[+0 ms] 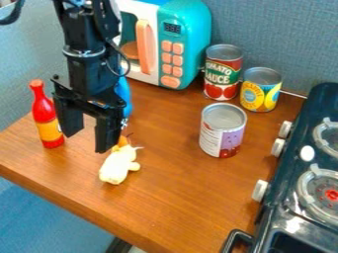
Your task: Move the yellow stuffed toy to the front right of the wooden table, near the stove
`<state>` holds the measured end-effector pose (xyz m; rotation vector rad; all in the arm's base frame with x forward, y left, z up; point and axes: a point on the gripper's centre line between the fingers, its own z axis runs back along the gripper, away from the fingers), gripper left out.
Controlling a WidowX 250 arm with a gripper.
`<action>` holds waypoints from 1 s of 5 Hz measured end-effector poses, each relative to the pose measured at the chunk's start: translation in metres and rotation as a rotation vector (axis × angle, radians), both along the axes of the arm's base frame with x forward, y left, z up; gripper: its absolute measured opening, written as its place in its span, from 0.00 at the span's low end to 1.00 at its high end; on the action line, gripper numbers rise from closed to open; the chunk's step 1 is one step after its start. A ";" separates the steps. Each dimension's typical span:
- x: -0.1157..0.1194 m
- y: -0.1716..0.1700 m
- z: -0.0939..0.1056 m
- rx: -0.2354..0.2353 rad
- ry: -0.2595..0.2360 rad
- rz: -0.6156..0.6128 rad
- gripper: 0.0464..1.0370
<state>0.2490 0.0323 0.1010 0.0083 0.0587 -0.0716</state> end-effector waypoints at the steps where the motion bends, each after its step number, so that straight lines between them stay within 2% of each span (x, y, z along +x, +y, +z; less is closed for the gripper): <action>1: 0.020 0.010 -0.013 0.020 -0.007 0.012 0.96; 2: 0.040 0.007 -0.028 -0.006 -0.069 0.013 0.96; 3: 0.052 -0.002 -0.035 -0.064 -0.159 -0.007 0.96; 4: 0.056 -0.009 -0.045 -0.111 -0.161 -0.010 0.96; 5: 0.056 -0.006 -0.055 -0.093 -0.134 0.023 0.96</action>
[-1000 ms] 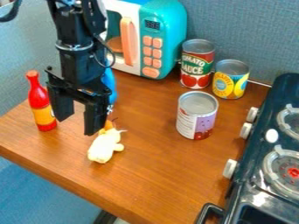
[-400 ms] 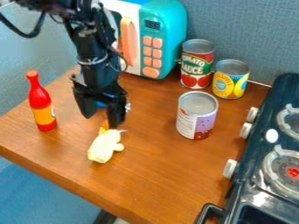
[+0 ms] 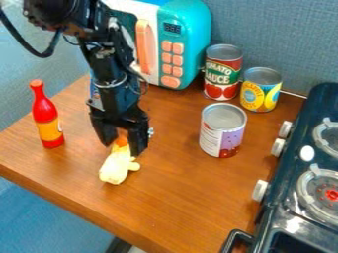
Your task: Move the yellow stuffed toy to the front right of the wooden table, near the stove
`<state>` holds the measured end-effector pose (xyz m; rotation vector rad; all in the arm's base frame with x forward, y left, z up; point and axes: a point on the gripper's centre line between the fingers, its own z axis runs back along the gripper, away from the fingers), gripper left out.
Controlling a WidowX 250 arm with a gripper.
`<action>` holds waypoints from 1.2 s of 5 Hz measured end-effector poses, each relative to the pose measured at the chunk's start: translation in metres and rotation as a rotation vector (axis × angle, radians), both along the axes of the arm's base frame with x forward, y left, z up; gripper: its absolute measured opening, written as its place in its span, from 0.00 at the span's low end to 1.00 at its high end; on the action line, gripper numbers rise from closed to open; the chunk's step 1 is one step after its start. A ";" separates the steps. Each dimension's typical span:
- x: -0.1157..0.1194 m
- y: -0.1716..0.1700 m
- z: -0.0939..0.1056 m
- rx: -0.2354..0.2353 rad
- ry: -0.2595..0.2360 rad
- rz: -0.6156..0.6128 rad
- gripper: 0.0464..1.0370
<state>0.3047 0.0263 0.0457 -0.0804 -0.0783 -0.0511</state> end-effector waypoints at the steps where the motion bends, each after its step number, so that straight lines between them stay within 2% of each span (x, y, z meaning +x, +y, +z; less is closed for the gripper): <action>1: -0.003 0.004 -0.022 0.011 0.085 0.020 0.96; 2: 0.003 0.012 -0.031 0.067 0.135 0.068 0.96; 3: 0.008 0.012 -0.032 0.072 0.142 0.071 0.91; 4: 0.004 0.012 -0.031 0.070 0.128 0.082 0.65; 5: -0.007 0.009 -0.025 0.062 0.116 0.071 0.51; 6: -0.007 0.005 0.000 0.049 0.047 0.069 0.49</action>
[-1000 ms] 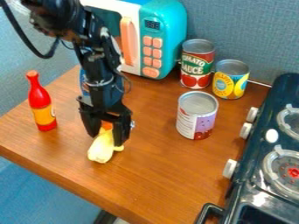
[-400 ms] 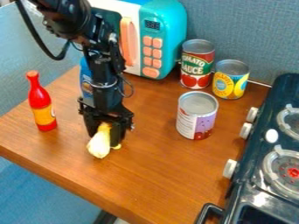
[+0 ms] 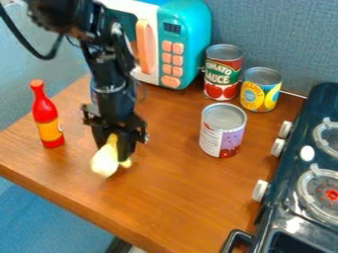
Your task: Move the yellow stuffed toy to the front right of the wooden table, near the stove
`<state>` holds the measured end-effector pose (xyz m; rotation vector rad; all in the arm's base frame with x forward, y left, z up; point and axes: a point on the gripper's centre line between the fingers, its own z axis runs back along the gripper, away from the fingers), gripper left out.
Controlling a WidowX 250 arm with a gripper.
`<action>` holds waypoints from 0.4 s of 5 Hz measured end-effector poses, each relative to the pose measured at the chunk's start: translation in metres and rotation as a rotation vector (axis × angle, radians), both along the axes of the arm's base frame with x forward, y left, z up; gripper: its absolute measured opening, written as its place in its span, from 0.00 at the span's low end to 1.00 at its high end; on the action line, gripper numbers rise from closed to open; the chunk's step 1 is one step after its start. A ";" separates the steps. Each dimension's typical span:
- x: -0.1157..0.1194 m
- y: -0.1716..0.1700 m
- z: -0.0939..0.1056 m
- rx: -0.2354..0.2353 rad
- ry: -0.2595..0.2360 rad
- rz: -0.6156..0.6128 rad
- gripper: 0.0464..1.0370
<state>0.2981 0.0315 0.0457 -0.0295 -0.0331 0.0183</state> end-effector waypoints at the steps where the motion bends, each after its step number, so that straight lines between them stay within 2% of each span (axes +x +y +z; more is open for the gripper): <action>1: 0.001 -0.012 0.006 0.023 0.019 -0.022 0.49; 2: 0.013 -0.031 0.010 0.064 0.031 -0.045 0.49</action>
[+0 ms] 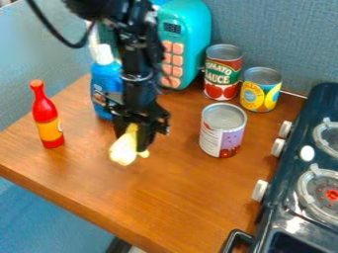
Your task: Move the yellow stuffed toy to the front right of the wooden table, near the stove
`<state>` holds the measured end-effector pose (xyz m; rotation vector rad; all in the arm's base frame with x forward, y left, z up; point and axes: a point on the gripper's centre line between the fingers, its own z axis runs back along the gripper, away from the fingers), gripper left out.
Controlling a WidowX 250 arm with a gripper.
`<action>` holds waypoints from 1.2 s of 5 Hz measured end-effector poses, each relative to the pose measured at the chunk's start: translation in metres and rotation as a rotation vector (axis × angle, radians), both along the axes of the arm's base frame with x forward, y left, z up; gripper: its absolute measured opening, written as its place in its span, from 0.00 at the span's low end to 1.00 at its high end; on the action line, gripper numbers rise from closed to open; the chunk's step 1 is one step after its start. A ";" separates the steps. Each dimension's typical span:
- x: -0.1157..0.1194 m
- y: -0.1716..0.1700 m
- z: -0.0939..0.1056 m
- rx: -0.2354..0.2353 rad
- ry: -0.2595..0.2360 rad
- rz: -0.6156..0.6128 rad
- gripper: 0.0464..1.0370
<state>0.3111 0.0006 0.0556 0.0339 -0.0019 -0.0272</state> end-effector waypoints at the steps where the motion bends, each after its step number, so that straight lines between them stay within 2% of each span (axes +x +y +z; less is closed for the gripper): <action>1: 0.004 -0.024 -0.004 -0.039 0.020 -0.036 0.49; 2: 0.002 -0.051 -0.007 -0.065 0.042 -0.094 0.49; 3: -0.004 -0.061 -0.012 -0.074 0.053 -0.114 0.49; 6: -0.006 -0.068 -0.040 -0.048 0.085 -0.119 0.49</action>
